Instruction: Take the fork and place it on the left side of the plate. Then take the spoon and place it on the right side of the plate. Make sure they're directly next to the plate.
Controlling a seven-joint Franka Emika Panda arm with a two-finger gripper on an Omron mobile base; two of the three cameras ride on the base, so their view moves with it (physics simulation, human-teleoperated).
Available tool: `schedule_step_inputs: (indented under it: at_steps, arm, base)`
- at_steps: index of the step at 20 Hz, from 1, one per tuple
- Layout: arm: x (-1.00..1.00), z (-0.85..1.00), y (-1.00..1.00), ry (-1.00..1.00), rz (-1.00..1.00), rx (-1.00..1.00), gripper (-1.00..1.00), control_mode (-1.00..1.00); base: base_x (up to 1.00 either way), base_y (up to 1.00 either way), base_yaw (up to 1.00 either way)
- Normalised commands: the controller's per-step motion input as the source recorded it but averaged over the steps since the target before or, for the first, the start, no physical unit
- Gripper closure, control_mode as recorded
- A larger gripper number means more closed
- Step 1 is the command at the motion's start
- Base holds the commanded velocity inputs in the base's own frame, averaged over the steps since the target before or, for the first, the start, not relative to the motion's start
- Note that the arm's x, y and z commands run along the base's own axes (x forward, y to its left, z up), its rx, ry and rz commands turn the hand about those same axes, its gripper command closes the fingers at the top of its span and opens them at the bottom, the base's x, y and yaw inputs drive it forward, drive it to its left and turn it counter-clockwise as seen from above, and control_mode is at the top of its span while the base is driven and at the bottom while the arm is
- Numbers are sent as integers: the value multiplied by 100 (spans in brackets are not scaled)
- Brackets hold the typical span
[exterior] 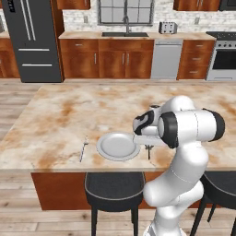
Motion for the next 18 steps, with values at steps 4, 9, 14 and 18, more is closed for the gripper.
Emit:
schedule_step_inputs:
  at_steps: [4, 9, 14, 18]
  arm:
    - [9, -9, 0, -7, -1, 3, -100, -100]
    - [8, 6, 0, -6, 0, 0, -100, -100]
    - [8, 27, 2, -2, 0, 0, -100, -100]
    - [-5, 44, 0, 0, 0, 0, -100, -100]
  base:
    - [0, 0, 0]
    - [0, 0, 0]
    - [0, 0, 0]
    - [0, 0, 0]
